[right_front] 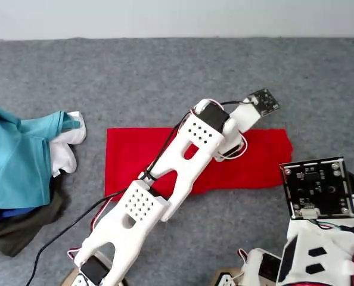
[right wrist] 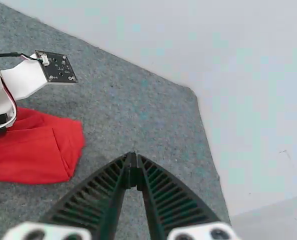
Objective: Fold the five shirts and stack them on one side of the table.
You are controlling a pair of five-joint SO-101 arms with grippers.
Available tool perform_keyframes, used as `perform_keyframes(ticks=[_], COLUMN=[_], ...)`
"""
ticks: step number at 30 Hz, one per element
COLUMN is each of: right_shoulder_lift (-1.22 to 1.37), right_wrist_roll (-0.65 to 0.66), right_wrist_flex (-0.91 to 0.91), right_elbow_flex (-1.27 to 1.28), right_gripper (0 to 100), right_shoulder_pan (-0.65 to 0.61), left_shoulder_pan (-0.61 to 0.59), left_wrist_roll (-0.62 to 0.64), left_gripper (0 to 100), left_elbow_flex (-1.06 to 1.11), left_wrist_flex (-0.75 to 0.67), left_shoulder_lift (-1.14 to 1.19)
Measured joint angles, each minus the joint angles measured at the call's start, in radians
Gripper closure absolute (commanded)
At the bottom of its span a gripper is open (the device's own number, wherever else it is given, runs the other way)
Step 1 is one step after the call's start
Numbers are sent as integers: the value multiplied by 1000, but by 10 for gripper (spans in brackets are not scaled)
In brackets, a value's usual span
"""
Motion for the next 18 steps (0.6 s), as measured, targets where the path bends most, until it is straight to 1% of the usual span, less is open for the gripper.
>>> perform_keyframes(ticks=[2, 8, 14, 18], right_shoulder_lift=[0, 0, 0, 0], right_wrist_roll=[0, 0, 0, 0], right_wrist_flex=[0, 0, 0, 0], right_elbow_flex=[0, 0, 0, 0], right_gripper=[984, 984, 984, 984], right_shoulder_pan=[0, 0, 0, 0], left_shoulder_pan=[0, -3, -71, -107], left_wrist_roll=[-11, -15, -14, -9], left_gripper=[893, 893, 893, 893], left_elbow_flex=[34, 43, 6, 34], left_wrist_flex=[0, 0, 0, 0], left_shoulder_lift=[-2, -12, -64, -74])
